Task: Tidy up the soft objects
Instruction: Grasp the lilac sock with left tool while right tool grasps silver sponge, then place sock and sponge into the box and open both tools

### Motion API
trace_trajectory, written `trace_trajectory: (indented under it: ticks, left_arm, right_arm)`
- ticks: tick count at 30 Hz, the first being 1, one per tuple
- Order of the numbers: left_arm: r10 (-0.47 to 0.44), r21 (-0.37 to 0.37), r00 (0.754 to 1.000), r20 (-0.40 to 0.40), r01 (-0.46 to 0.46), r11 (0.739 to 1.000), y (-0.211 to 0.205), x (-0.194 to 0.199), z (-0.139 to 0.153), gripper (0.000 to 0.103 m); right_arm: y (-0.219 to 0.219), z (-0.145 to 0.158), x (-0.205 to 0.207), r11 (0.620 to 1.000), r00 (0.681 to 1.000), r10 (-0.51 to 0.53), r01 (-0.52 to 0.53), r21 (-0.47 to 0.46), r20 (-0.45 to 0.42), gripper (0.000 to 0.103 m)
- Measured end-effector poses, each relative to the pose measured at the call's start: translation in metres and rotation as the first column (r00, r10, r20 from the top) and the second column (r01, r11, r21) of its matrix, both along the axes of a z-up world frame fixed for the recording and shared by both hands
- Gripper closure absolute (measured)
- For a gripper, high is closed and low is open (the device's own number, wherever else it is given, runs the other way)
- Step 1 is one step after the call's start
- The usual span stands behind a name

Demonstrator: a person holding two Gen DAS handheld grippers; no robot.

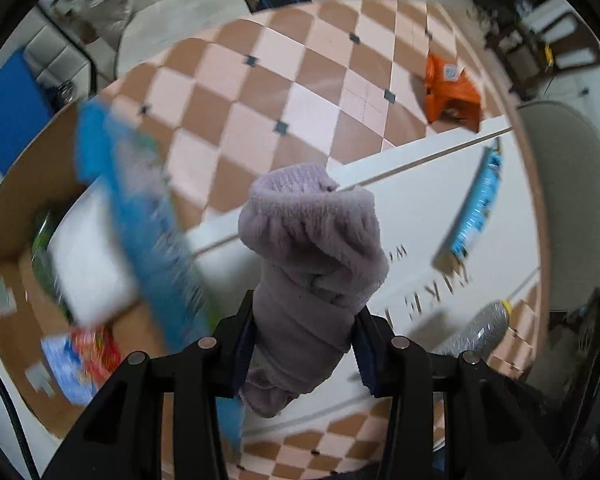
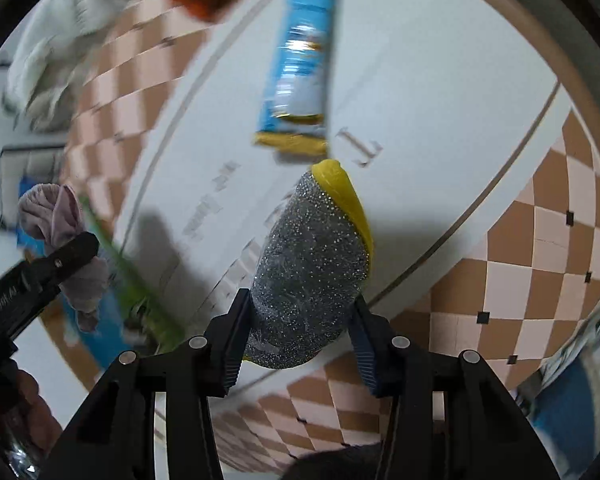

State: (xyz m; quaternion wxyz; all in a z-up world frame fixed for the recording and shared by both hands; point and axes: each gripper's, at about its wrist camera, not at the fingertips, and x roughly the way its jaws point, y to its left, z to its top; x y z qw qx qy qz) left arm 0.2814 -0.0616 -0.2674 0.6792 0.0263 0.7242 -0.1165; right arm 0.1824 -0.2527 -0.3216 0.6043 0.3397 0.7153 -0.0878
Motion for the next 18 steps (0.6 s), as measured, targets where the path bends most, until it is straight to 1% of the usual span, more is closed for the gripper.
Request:
trace_trajectory:
  ticks: [2,4,5,8,10,11,12,13,16,18]
  left_arm:
    - [0.05,-0.049,0.999,0.014,-0.049,0.998,0.024,-0.015,0.02,0.063]
    - [0.092,-0.077,0.995,0.027,-0.089,0.993,0.05,-0.014,0.04,0.063]
    - [0.117,-0.097,0.993,0.035,-0.113,0.989,0.065,-0.021,0.051,0.063]
    - [0.162,-0.112,0.985,0.063,-0.154,0.982,0.102,-0.021,0.075,0.063]
    - [0.191,-0.115,0.978,0.081,-0.181,0.977,0.13,-0.016,0.091,0.063]
    - [0.219,-0.111,0.971,0.097,-0.208,0.972,0.148,-0.016,0.098,0.063]
    - [0.235,-0.102,0.966,0.109,-0.224,0.969,0.162,-0.012,0.102,0.063]
    - [0.253,-0.09,0.96,0.118,-0.244,0.966,0.175,-0.01,0.104,0.063]
    - [0.301,-0.055,0.944,0.132,-0.296,0.954,0.215,-0.004,0.102,0.063]
    - [0.34,-0.024,0.931,0.131,-0.34,0.94,0.244,0.002,0.093,0.063]
  right_arm:
    - [0.014,0.019,0.002,0.998,0.998,0.054,-0.055,0.005,0.039,0.054]
    - [0.032,0.045,0.008,0.992,0.987,0.129,-0.13,0.005,0.092,0.054]
    - [0.036,0.054,0.012,0.988,0.982,0.153,-0.154,0.003,0.111,0.054]
    - [0.063,0.091,0.031,0.963,0.948,0.262,-0.269,0.017,0.18,0.054]
    - [0.087,0.117,0.041,0.931,0.907,0.353,-0.365,0.01,0.229,0.054]
    - [0.102,0.129,0.048,0.913,0.885,0.394,-0.407,-0.001,0.249,0.054]
    - [0.125,0.142,0.055,0.884,0.849,0.453,-0.467,-0.015,0.274,0.054]
    - [0.142,0.149,0.06,0.861,0.822,0.494,-0.507,-0.033,0.285,0.054]
    - [0.191,0.159,0.071,0.794,0.746,0.598,-0.601,-0.091,0.291,0.054]
    - [0.223,0.153,0.078,0.76,0.716,0.644,-0.639,-0.119,0.27,0.054]
